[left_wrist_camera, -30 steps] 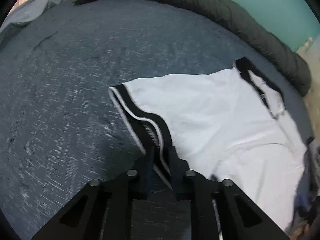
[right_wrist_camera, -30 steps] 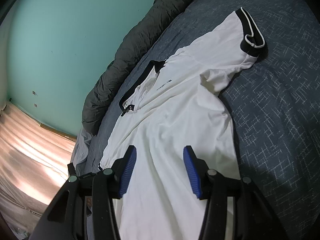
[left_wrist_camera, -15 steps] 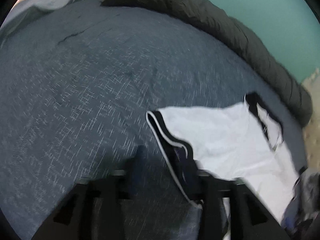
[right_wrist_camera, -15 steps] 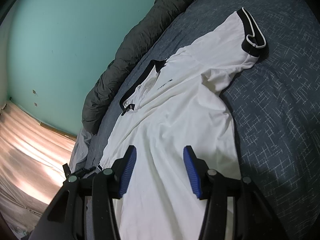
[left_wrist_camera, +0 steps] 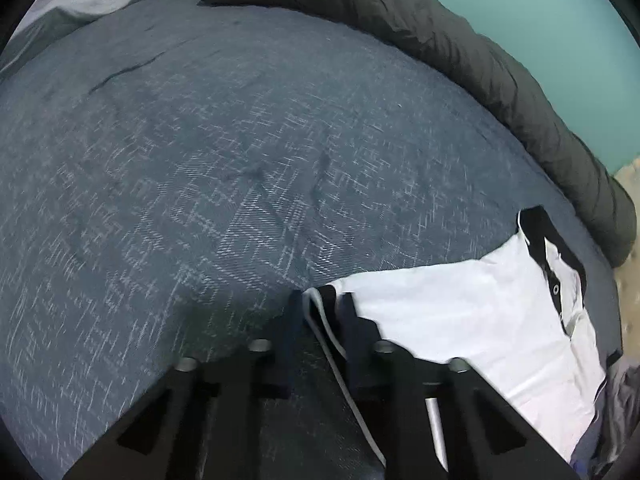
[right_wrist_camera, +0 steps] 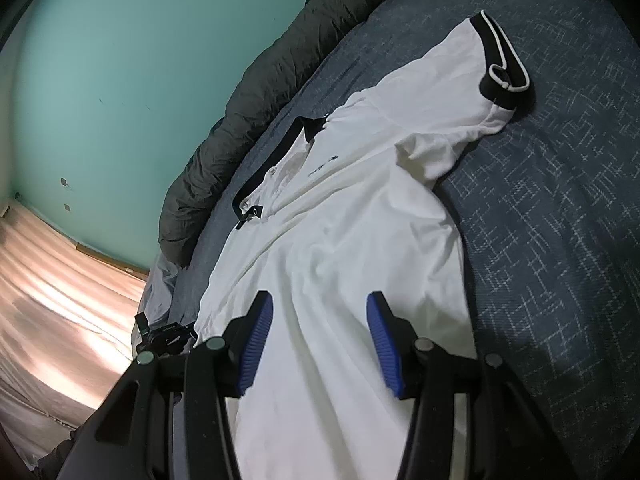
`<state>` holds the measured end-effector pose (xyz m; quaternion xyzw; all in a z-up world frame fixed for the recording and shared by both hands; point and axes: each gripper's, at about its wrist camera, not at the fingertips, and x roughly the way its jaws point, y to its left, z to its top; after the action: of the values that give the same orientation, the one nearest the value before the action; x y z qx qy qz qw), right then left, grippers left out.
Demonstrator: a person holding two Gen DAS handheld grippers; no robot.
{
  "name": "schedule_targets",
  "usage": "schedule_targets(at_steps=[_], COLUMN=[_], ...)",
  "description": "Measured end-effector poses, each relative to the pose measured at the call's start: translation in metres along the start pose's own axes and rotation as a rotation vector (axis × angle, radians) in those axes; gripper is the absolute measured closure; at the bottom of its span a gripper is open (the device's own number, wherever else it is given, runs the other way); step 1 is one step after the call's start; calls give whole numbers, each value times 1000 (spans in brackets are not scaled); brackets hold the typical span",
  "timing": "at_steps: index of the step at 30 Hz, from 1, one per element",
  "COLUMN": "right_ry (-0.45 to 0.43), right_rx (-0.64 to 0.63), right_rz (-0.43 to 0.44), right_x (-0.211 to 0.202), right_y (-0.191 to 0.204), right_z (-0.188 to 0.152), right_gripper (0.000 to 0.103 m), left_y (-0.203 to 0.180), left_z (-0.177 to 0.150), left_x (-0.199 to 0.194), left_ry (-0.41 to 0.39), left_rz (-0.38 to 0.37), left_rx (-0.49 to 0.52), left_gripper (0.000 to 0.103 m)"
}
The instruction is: Fold clothes
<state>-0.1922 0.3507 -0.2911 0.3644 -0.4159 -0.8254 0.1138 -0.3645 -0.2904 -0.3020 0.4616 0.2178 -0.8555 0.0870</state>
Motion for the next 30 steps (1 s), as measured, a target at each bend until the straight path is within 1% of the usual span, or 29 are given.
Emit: schedule_targets(at_steps=[2, 6, 9, 13, 16, 18, 19, 21, 23, 26, 29, 30], right_ry=[7, 20, 27, 28, 24, 22, 23, 22, 20, 15, 13, 12], right_rx=[-3, -10, -13, -10, -8, -7, -7, -8, -11, -14, -16, -16], right_rz=[0, -1, -2, -3, -1, 1, 3, 8, 12, 16, 21, 23], right_x=[2, 7, 9, 8, 7, 6, 6, 6, 5, 4, 2, 2], right_y=[1, 2, 2, 0, 0, 1, 1, 2, 4, 7, 9, 9], right_z=[-1, -3, -4, -4, -4, -3, -3, -4, -4, -5, -5, -5], right_gripper=[53, 53, 53, 53, 53, 53, 53, 53, 53, 53, 53, 53], left_y=[0, -1, -1, 6, 9, 8, 6, 1, -11, -43, -77, -82], left_z=[5, 17, 19, 15, 15, 16, 15, 13, 4, -21, -40, -46], left_x=[-2, -9, -2, 5, -2, -16, -25, -41, -53, -67, -63, -60], left_ry=[-19, -72, -50, -29, -38, -60, -69, -79, -68, -30, 22, 35], left_rz=[13, 52, 67, 64, 54, 81, 78, 50, 9, -31, -51, -48], left_rx=[17, 40, 54, 33, 24, 44, 57, 76, 119, 232, 351, 370], left_gripper=[99, 100, 100, 99, 92, 85, 85, 82, 80, 79, 79, 79])
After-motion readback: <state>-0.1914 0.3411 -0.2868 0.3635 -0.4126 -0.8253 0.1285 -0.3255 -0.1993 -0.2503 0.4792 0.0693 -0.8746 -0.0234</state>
